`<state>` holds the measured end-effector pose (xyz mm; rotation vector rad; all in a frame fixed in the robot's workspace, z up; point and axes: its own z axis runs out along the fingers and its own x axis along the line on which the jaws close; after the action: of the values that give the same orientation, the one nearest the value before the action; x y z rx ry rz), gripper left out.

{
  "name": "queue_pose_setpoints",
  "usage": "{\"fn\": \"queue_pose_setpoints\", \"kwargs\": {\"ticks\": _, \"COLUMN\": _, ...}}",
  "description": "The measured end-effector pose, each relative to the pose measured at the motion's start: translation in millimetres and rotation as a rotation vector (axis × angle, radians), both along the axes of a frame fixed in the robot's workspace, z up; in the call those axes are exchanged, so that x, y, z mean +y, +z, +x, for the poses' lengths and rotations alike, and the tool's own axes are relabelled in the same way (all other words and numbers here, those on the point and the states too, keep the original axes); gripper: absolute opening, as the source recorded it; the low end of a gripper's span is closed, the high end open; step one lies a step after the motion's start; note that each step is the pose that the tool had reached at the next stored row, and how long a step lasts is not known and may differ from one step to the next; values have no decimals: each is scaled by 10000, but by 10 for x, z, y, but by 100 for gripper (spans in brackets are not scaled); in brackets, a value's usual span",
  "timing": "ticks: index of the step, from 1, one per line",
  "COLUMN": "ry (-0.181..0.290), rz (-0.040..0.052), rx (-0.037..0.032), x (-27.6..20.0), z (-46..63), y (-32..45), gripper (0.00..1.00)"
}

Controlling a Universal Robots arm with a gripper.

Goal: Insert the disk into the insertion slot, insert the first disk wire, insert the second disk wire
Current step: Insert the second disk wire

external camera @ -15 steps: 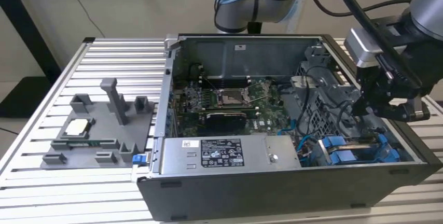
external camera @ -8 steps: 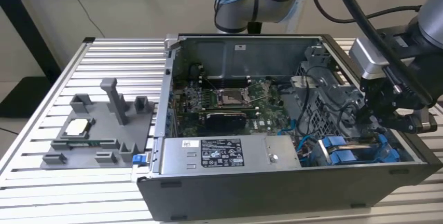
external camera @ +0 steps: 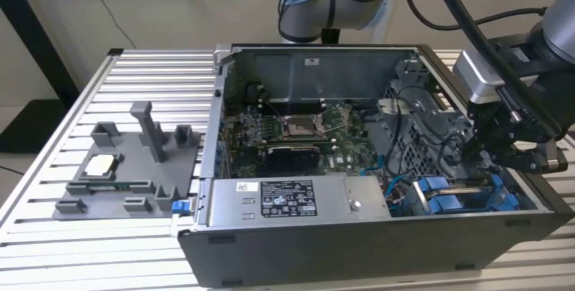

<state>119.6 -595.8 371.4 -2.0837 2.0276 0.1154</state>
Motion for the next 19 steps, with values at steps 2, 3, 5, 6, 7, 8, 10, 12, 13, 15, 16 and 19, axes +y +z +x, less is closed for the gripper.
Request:
{"fn": "queue_pose_setpoints", "kwargs": {"ticks": 2, "ry": -13, "rz": 4, "rx": 0, "x": 0, "z": 1, "y": -14, "gripper": 16}}
{"fn": "queue_pose_setpoints", "kwargs": {"ticks": 3, "ry": -29, "rz": 1, "rx": 0, "x": 0, "z": 1, "y": -23, "gripper": 16}}
{"fn": "queue_pose_setpoints", "kwargs": {"ticks": 5, "ry": -67, "rz": -1, "rx": 0, "x": 0, "z": 1, "y": -47, "gripper": 16}}
{"fn": "queue_pose_setpoints", "kwargs": {"ticks": 6, "ry": -91, "rz": -3, "rx": -1, "x": 0, "z": 0, "y": -60, "gripper": 16}}
{"fn": "queue_pose_setpoints", "kwargs": {"ticks": 7, "ry": -113, "rz": -7, "rx": -2, "x": 0, "z": 0, "y": -71, "gripper": 16}}
{"fn": "queue_pose_setpoints", "kwargs": {"ticks": 8, "ry": -138, "rz": -16, "rx": -5, "x": 0, "z": 0, "y": -81, "gripper": 16}}
{"fn": "queue_pose_setpoints", "kwargs": {"ticks": 10, "ry": -180, "rz": -35, "rx": -9, "x": -3, "z": 0, "y": -100, "gripper": 16}}
{"fn": "queue_pose_setpoints", "kwargs": {"ticks": 12, "ry": -217, "rz": -69, "rx": -13, "x": -12, "z": 0, "y": -113, "gripper": 16}}
{"fn": "queue_pose_setpoints", "kwargs": {"ticks": 13, "ry": -231, "rz": -88, "rx": -13, "x": -20, "z": 0, "y": -117, "gripper": 16}}
{"fn": "queue_pose_setpoints", "kwargs": {"ticks": 15, "ry": -251, "rz": -125, "rx": -14, "x": -32, "z": 0, "y": -126, "gripper": 16}}
{"fn": "queue_pose_setpoints", "kwargs": {"ticks": 16, "ry": -261, "rz": -160, "rx": -15, "x": -35, "z": 1, "y": -128, "gripper": 16}}
{"fn": "queue_pose_setpoints", "kwargs": {"ticks": 19, "ry": -278, "rz": -221, "rx": -16, "x": -38, "z": 3, "y": -129, "gripper": 16}}
